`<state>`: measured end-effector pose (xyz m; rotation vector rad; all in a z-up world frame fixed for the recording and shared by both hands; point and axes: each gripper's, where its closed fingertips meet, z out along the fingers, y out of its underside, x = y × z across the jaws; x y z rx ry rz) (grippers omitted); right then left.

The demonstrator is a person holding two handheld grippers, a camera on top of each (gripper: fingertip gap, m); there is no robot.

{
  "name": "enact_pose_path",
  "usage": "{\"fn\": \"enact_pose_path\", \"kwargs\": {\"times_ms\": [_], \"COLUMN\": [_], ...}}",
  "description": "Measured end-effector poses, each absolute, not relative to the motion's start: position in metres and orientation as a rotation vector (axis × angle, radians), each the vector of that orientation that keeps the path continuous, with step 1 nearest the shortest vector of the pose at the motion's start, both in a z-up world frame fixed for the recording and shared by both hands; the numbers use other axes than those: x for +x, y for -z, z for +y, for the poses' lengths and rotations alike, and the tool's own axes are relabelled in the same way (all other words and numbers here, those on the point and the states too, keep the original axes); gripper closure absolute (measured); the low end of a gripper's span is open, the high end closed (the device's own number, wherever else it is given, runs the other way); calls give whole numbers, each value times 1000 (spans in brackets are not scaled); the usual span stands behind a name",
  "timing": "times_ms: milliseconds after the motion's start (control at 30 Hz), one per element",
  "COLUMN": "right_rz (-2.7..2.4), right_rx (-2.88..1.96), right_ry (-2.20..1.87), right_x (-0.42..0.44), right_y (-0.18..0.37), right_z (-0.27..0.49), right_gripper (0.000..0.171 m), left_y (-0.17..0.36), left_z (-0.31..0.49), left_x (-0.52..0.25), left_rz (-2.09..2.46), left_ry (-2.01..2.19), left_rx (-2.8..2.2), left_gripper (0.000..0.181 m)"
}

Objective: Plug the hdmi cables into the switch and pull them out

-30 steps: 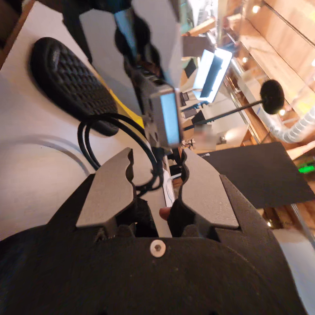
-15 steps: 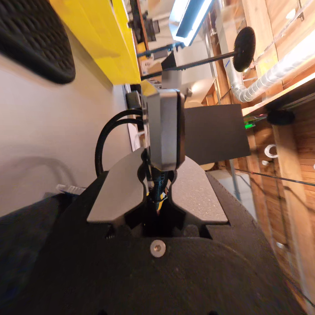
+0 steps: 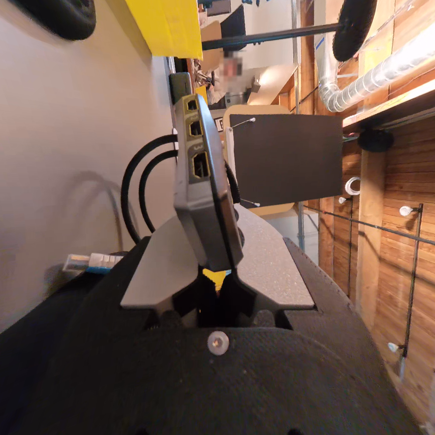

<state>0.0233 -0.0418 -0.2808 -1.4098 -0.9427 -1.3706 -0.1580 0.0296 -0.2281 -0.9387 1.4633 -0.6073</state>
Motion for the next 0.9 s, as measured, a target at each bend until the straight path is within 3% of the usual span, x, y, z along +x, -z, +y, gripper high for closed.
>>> {"fn": "enact_pose_path", "kwargs": {"times_ms": [100,167,367,467,567,733,900], "right_rz": [-888,-853,-665,-676,-807,-950,-1003], "right_rx": [-1395,-1353,-1317,-1403,-1555,-1730,-1706], "right_ry": [1324,1326,1343,1543,1674,1557,1507], "right_x": [20,18,58,84,89,69,42], "right_y": [269,249,149,133,161,265,308], "right_z": [-43,-51,-132,-166,-161,-106,-74], "right_gripper": [149,149,149,150,150,151,150], "left_y": [233,242,227,218,218,214,215], "left_z": [-25,-36,-37,-27,-22,-13,-2], "left_x": [-103,-81,-86,-94,-96,-101,-107], "left_rz": [1541,1569,1465,1400,1393,1372,1356], "left_ry": [617,407,556,573,548,510,483], "left_rx": [-678,-581,-581,-593,-598,-611,-625], "left_gripper": [133,127,132,136,136,138,140]}}
